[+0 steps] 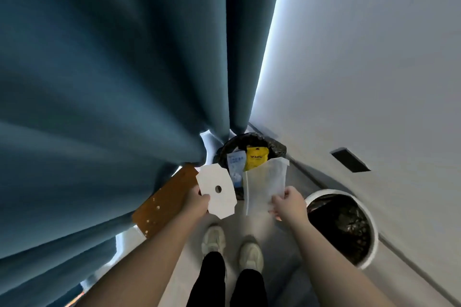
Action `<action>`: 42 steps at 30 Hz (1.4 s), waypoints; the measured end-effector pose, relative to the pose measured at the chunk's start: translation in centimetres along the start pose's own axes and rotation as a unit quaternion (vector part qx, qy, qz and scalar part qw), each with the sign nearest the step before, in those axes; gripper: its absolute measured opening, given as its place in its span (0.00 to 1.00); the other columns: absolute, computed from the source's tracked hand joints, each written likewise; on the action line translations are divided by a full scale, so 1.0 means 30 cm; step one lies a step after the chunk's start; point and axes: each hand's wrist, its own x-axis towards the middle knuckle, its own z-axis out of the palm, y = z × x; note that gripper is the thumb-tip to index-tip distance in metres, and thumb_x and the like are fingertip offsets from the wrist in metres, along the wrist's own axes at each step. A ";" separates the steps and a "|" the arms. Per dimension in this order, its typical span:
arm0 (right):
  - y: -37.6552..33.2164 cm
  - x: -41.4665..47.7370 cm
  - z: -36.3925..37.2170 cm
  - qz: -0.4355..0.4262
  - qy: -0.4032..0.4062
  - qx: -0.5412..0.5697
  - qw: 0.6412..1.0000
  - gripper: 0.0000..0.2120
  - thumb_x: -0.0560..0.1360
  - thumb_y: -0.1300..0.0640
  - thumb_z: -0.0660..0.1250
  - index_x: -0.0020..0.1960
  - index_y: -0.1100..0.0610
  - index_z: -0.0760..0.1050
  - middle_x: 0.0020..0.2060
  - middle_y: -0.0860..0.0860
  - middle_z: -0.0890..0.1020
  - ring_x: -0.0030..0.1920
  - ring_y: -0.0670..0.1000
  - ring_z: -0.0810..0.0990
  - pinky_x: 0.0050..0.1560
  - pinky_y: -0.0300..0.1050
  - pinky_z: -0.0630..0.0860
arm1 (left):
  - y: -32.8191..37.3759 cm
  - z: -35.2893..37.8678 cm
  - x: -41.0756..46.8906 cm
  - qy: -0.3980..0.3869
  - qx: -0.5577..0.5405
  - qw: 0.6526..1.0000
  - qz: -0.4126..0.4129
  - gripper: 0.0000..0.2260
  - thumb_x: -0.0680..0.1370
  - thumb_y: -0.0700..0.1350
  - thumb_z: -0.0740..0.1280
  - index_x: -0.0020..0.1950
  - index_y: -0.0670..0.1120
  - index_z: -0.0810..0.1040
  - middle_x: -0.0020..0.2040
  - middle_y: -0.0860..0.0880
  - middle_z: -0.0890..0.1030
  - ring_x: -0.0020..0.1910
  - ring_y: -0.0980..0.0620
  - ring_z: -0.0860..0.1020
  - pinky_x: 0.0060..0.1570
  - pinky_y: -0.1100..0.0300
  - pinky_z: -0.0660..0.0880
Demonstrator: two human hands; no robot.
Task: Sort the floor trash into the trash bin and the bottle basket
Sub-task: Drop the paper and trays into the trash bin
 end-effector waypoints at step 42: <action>-0.123 -0.696 -0.077 -0.344 0.057 -0.449 0.823 0.32 0.78 0.39 0.53 0.78 0.45 0.45 0.78 0.53 0.45 0.77 0.59 0.39 0.71 0.70 0.42 | -0.031 -0.333 -0.721 0.209 0.458 0.826 0.254 0.32 0.78 0.63 0.53 0.78 0.50 0.50 0.79 0.45 0.48 0.77 0.42 0.44 0.70 0.36 0.45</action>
